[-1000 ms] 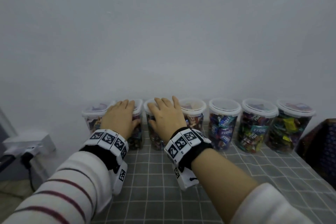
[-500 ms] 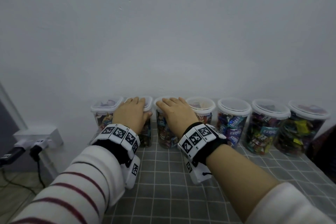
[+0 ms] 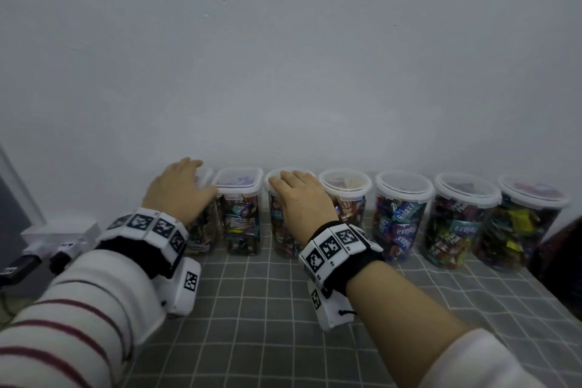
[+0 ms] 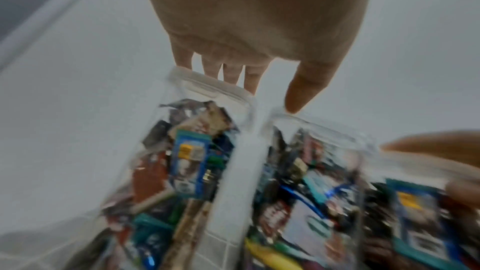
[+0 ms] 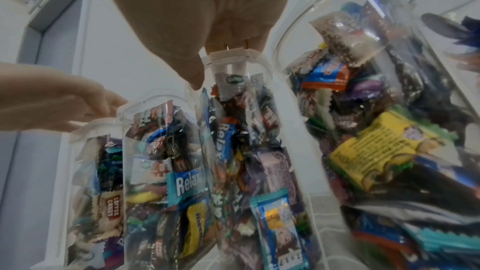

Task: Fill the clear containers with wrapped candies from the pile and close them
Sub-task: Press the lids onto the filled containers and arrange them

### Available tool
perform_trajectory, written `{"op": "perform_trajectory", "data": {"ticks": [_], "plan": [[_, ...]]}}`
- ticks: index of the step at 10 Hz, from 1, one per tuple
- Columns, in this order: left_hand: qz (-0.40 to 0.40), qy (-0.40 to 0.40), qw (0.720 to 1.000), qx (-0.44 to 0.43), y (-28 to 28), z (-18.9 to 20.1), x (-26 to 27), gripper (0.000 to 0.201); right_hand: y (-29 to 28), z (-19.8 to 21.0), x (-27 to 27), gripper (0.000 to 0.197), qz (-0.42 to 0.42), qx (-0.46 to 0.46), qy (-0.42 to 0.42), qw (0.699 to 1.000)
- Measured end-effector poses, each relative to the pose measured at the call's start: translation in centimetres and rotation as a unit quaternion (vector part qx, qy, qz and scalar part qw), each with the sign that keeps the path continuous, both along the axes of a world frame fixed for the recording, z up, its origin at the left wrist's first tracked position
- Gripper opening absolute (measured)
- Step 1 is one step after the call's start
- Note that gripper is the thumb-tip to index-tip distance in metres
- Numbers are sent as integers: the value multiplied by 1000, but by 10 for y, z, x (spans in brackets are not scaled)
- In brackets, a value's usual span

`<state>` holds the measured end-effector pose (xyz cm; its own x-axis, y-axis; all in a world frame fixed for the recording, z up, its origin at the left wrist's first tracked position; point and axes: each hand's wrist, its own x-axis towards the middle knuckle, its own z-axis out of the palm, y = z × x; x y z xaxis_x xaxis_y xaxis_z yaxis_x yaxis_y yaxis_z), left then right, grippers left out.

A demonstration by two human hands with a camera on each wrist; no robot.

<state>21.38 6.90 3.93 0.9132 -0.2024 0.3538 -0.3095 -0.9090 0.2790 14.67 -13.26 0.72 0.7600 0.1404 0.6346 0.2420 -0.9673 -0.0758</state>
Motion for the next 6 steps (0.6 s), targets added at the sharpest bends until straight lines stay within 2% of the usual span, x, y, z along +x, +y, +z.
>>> {"op": "perform_trajectory", "data": {"ticks": [1, 2, 4, 6], "plan": [[21, 31, 999, 10, 18, -6, 6, 56, 1, -4, 2, 35, -4, 11, -33, 999], [22, 21, 999, 18, 16, -11, 6, 56, 2, -4, 2, 37, -5, 22, -49, 999], [18, -5, 1000, 16, 14, -13, 6, 50, 4, -6, 4, 37, -23, 26, -27, 999], [2, 36, 999, 12, 21, -9, 7, 69, 4, -2, -1, 36, -36, 6, -2, 999]]}}
